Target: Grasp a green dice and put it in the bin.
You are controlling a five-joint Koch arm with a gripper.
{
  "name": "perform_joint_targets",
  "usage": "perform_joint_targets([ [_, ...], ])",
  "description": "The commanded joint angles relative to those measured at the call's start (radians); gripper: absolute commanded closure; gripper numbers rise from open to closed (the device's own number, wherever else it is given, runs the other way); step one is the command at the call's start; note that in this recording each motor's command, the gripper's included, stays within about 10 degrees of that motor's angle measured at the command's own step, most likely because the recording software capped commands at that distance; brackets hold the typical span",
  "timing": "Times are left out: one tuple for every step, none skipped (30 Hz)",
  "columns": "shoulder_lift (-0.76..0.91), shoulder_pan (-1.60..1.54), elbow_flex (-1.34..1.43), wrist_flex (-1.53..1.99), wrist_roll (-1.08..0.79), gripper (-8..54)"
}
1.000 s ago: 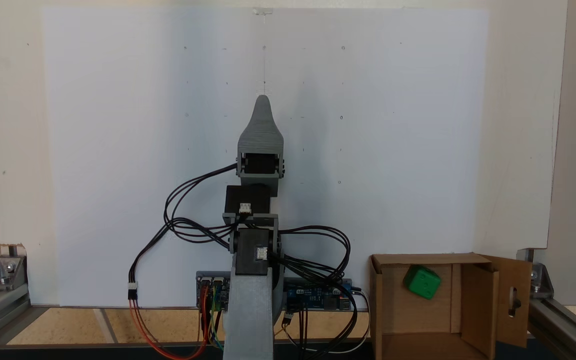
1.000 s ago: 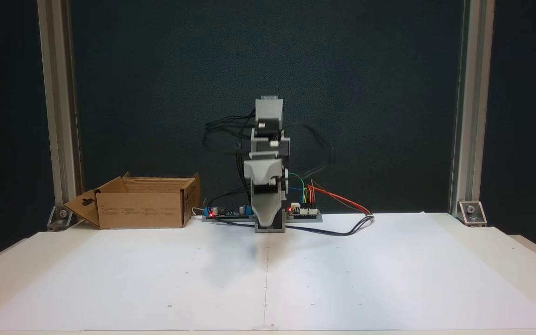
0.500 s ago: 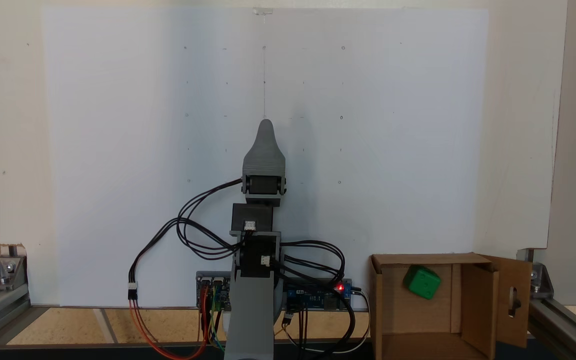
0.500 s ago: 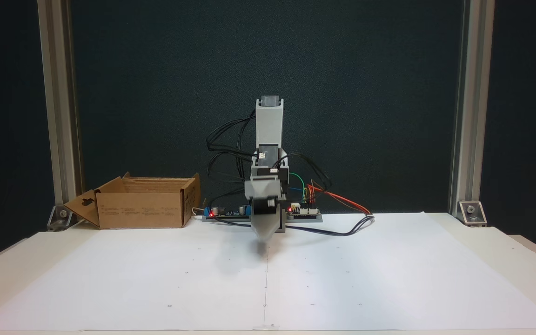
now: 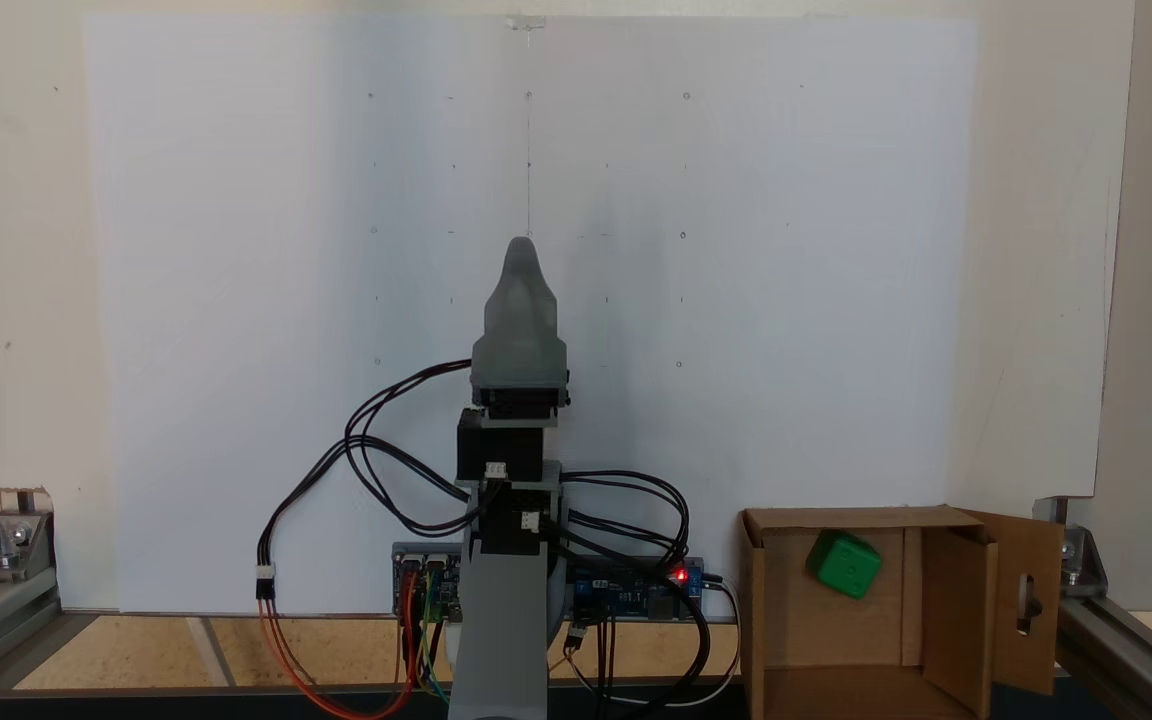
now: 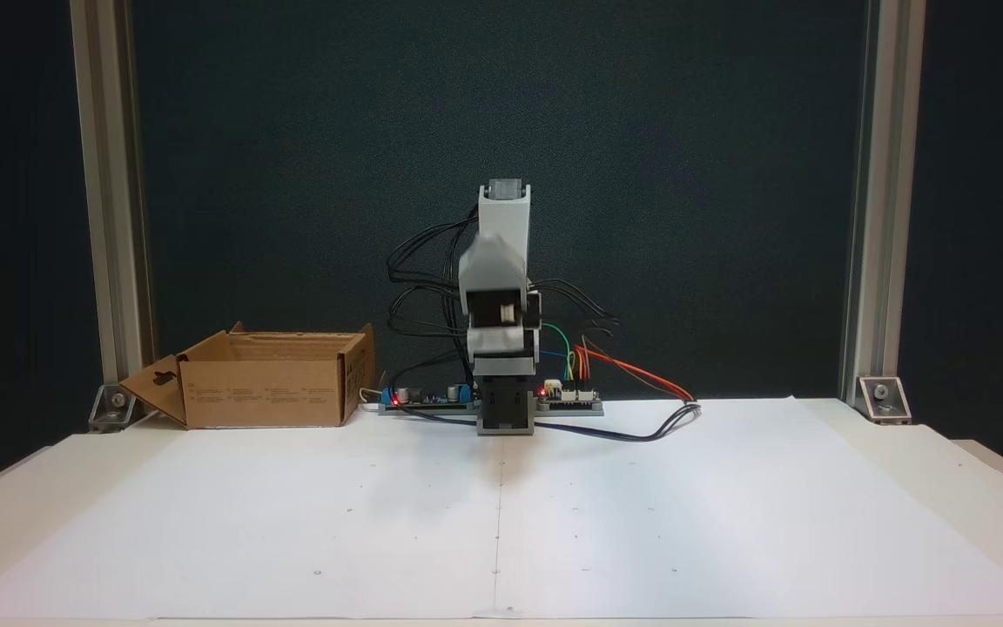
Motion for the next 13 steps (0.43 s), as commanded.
perform_joint_targets([
  [0.109,0.003,0.051,-0.083,0.031,1.5],
  [0.109,0.003,0.051,-0.083,0.029,1.5],
  [0.109,0.003,0.051,-0.083,0.029,1.5],
  [0.109,0.003,0.051,-0.081,0.031,1.5],
  [0.109,0.003,0.051,-0.081,0.031,1.5],
  [0.109,0.003,0.051,-0.081,0.031,1.5],
  [0.109,0.003,0.051,-0.081,0.029,1.5],
  [0.109,0.003,0.051,-0.081,0.031,1.5],
  [0.107,0.002,0.051,-0.081,0.031,1.5],
  [0.109,0.002,0.051,-0.080,0.031,1.5],
  [0.107,0.002,0.051,-0.077,0.031,1.5],
  [0.107,0.002,0.049,-0.074,0.031,1.5],
  [0.107,0.002,0.051,-0.072,0.031,1.5],
])
